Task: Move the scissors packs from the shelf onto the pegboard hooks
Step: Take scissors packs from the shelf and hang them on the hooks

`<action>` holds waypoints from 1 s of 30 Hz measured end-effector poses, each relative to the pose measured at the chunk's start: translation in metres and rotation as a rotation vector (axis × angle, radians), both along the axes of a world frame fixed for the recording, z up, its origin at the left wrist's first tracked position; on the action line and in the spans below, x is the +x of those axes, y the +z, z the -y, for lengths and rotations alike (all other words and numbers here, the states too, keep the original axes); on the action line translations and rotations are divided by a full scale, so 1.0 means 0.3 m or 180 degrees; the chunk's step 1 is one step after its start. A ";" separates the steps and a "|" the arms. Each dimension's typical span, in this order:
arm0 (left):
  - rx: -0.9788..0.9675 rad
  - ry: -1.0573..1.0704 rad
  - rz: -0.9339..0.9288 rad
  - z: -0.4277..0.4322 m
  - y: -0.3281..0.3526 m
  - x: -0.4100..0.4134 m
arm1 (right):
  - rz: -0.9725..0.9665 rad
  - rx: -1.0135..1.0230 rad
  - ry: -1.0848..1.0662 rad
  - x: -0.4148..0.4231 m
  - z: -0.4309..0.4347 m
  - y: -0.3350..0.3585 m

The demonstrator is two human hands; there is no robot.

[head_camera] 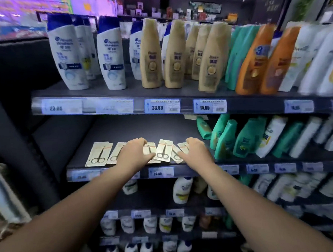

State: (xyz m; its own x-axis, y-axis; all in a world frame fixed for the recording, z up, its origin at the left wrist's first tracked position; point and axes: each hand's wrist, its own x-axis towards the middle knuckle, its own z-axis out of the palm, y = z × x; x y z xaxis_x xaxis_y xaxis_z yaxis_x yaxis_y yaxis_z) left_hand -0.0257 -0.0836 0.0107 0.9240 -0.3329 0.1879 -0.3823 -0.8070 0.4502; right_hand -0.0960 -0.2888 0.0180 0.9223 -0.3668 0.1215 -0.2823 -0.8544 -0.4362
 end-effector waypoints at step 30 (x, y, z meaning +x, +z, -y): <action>-0.0341 0.1009 -0.0557 0.072 -0.077 0.026 | -0.0187 0.1099 -0.0468 0.209 -0.107 -0.110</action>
State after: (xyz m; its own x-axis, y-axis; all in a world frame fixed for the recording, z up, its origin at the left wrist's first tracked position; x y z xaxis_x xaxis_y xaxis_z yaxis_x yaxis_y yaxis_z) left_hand -0.0179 -0.1053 -0.0123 0.9993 -0.0121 0.0363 -0.0308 -0.8177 0.5748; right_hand -0.0333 -0.2568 -0.0149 0.8585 -0.5060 -0.0839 -0.4241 -0.6083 -0.6709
